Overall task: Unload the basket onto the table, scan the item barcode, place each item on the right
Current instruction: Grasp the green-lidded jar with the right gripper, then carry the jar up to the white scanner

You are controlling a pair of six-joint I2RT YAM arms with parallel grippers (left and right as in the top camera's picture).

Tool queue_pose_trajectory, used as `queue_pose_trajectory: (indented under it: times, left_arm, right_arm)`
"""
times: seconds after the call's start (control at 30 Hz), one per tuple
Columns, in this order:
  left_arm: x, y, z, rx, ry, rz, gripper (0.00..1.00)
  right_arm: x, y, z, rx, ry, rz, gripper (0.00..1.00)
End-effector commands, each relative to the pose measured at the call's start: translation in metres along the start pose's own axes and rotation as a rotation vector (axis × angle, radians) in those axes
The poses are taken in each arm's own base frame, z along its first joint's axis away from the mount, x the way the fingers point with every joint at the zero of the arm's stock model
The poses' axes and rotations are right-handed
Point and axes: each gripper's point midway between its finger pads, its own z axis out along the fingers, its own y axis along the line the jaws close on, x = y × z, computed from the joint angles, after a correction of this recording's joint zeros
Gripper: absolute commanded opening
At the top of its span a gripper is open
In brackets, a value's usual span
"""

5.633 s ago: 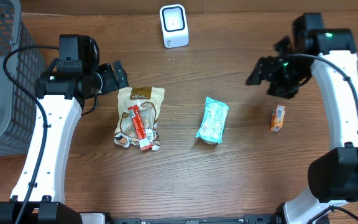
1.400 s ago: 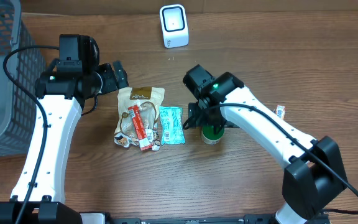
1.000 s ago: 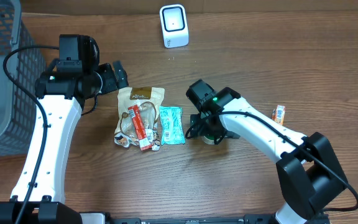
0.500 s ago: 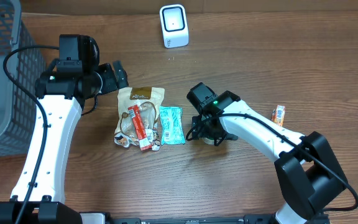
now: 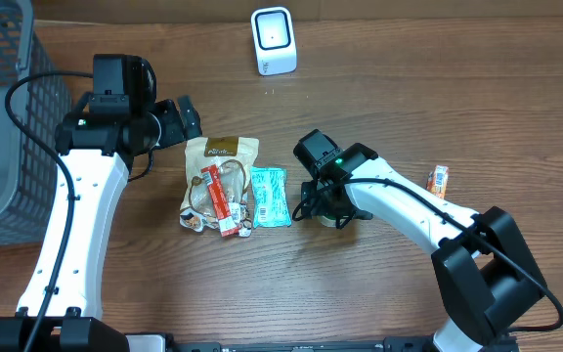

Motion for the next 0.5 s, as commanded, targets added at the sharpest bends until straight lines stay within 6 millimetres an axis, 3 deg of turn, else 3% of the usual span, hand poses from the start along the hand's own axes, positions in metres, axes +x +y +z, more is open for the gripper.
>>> queue_pose_trajectory:
  times: [0.0,0.47]
  left_arm:
    - [-0.0041,0.0000,-0.0041,0.001,-0.016,0.025,1.00]
    - [-0.0042,0.0001,-0.0041,0.001,-0.016,0.025,1.00]
  right_arm:
    - [0.0005,0.0001,-0.0004,-0.001,-0.007,-0.003,0.88]
    - [0.0013,-0.0004,0.0004,0.001,-0.005,-0.003,0.86]
